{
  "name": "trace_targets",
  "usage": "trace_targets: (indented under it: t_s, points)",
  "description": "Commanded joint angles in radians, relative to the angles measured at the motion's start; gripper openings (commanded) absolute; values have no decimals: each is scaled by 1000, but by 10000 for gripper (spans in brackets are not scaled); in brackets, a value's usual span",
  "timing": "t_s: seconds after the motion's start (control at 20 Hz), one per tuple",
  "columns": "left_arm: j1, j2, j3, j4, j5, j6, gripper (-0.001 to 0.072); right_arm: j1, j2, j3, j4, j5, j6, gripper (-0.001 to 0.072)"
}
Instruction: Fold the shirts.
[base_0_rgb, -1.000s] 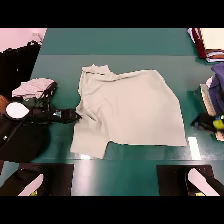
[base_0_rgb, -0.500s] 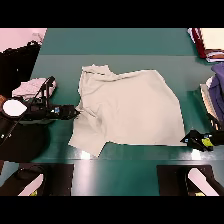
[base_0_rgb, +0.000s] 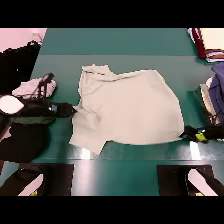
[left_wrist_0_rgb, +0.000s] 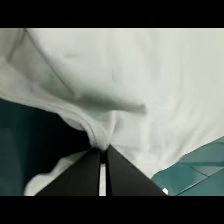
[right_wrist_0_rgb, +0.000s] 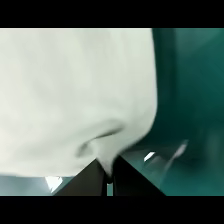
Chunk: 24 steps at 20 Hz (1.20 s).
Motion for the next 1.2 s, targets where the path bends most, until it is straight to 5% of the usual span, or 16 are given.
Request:
trace_targets:
  t_s: [0.0,0.35,0.65,0.9,1.15]
  points:
    - [1,2,202,121,-79,-19,24,63,118,143,35,38,20,19]
    - [1,2,917,177,-100,-19,25,149,220,806,33,-22,58,19]
    - [1,3,1354,171,-90,-21,24,41,220,1309,31,32,58,19]
    - [1,-2,1407,105,-74,-28,24,-73,169,1521,34,139,81,18]
    - [1,-75,1141,265,-96,-72,24,-75,-32,1527,98,311,95,18]
